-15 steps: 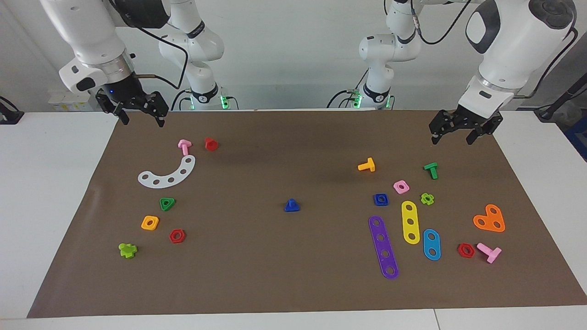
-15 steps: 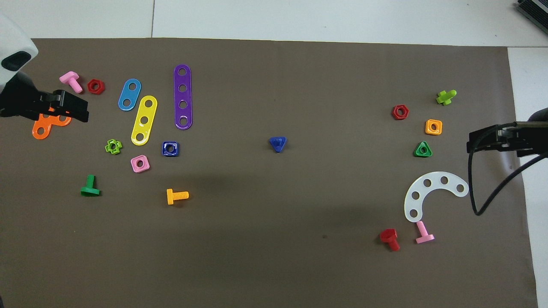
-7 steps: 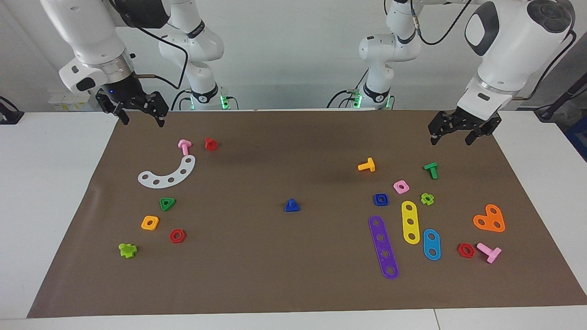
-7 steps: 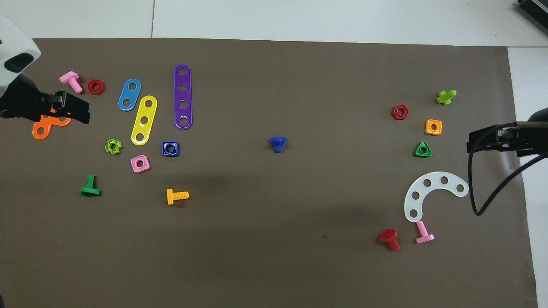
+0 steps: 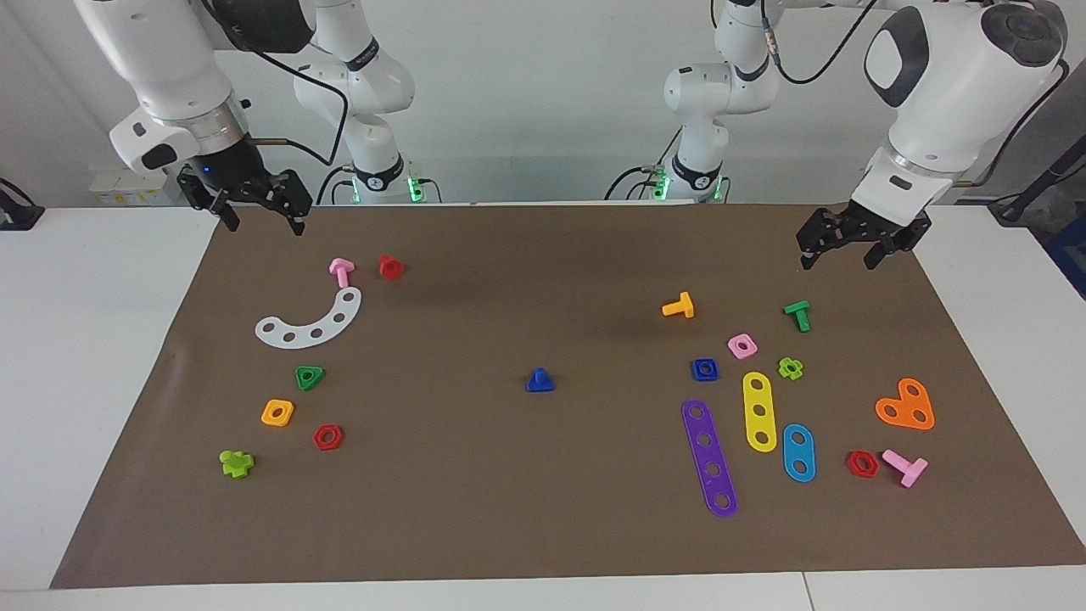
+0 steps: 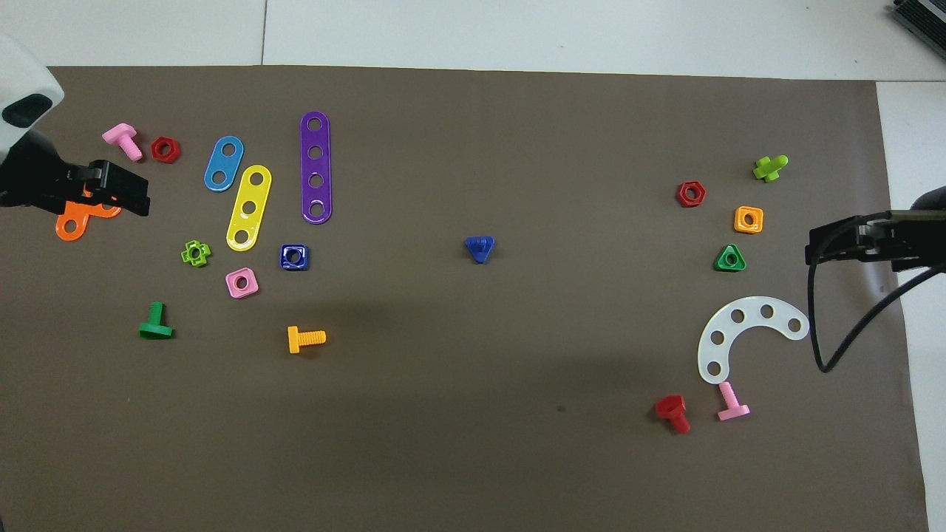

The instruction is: Unscrew and place screws in storage area

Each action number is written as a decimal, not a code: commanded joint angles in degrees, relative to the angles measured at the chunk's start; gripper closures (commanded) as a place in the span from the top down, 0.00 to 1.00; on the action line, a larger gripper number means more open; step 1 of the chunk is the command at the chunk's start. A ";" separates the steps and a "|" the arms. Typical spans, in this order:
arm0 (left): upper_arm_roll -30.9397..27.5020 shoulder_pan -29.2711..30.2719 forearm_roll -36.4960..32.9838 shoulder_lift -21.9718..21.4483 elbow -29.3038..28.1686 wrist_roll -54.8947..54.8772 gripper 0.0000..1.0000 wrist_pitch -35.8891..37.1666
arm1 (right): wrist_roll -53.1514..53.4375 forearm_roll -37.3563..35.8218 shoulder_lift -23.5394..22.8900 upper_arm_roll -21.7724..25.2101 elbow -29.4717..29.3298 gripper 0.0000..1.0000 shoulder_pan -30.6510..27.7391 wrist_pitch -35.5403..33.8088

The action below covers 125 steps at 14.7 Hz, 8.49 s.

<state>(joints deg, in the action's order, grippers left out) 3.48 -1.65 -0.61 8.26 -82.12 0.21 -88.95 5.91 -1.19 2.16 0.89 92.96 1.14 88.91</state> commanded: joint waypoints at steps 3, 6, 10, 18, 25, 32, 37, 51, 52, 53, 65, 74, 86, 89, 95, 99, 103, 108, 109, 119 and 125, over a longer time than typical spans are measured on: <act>0.39 0.85 0.09 -2.20 -3.48 -0.38 1.00 -2.10 | 0.06 0.84 1.09 -0.28 1.53 1.00 -0.70 1.35; 0.39 0.86 0.09 -2.38 -3.49 -0.47 1.00 -2.19 | 0.06 0.84 1.09 -0.28 1.53 1.00 -0.70 1.35; 0.39 1.47 0.09 -2.38 -3.58 -0.38 1.00 -2.19 | -1.95 0.84 1.00 -0.10 1.09 1.00 -1.05 1.35; 0.30 2.08 0.09 -2.38 -3.58 -0.38 1.00 -2.89 | -2.22 0.84 1.00 -0.10 1.18 1.00 -1.22 1.26; 0.39 2.00 0.09 -2.38 -3.58 -0.29 1.00 -2.72 | 2.67 1.19 -1.00 -0.80 5.75 1.00 5.61 13.91; 0.30 2.09 0.09 -2.38 -3.66 -0.38 1.00 -2.89 | 24.83 1.01 -20.14 -0.80 -6.44 1.00 22.58 23.83; 0.30 2.17 0.09 -2.38 -3.66 -0.47 1.00 -2.89 | 33.70 -0.13 -34.91 -0.72 -14.00 1.00 29.26 33.17; 0.39 2.26 0.09 -2.46 -3.66 -0.21 1.00 -2.63 | 33.29 -2.77 -37.85 -0.89 -7.79 0.54 30.24 36.95; 0.39 2.35 0.09 -2.46 -3.66 -0.21 1.00 -2.63 | 33.20 -2.77 -37.85 -0.98 -7.79 0.54 30.24 36.86; 0.30 2.26 0.09 -2.46 -3.66 -0.21 1.00 -2.63 | 33.20 -2.77 -37.85 -1.15 -7.79 0.54 30.33 36.60; 0.30 2.26 0.09 -2.46 -3.66 -0.21 1.00 -2.63 | 32.06 -2.24 -37.85 -1.24 -7.87 0.00 29.72 36.51; 0.30 2.26 0.09 -2.46 -3.66 -0.21 1.00 -2.63 | 18.74 -1.71 -21.62 -1.24 2.01 0.00 16.04 32.46; 0.39 2.35 0.09 -2.46 -3.66 -0.21 1.00 -2.63 | -8.02 7.25 -13.41 -1.15 27.80 0.00 0.18 48.99; 0.30 2.26 0.09 -2.46 -3.66 -0.21 1.00 -2.63 | -9.08 7.25 -14.37 -1.15 29.74 0.00 -0.17 53.37; 0.39 2.26 0.09 -2.46 -3.66 -0.21 1.00 -2.63 | -5.14 6.03 -12.19 -0.36 21.86 1.00 -0.08 48.41; 0.30 2.26 0.09 -2.46 -3.66 -0.21 1.00 -2.63 | 0.75 -2.12 -9.38 0.25 7.10 1.00 -0.17 27.95; 0.30 2.26 0.09 -2.46 -3.66 -0.21 1.00 -2.63 | 3.40 -2.41 -4.73 0.08 -1.46 1.00 -0.17 11.13; 0.30 2.26 0.09 -2.46 -3.66 -0.21 1.00 -2.63 | 2.96 1.80 -0.14 0.34 -1.37 1.00 -0.60 0.74; 0.30 2.26 0.09 -2.46 -3.66 -0.21 1.00 -2.63 | 2.96 2.24 -0.06 0.34 -1.11 1.00 -1.04 0.82; 0.39 2.26 0.09 -2.46 -3.66 -0.21 1.00 -2.63 | 2.00 0.75 0.21 -0.19 -1.02 1.00 -0.78 -0.92; 0.30 2.26 0.09 -2.46 -3.66 -0.21 1.00 -2.63 | 0.94 0.66 -0.23 0.25 -2.43 1.00 -1.05 -2.87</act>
<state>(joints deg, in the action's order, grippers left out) 3.43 -0.19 -0.61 7.95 -83.01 0.22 -90.30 8.11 -0.18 1.89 1.57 91.22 0.91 87.23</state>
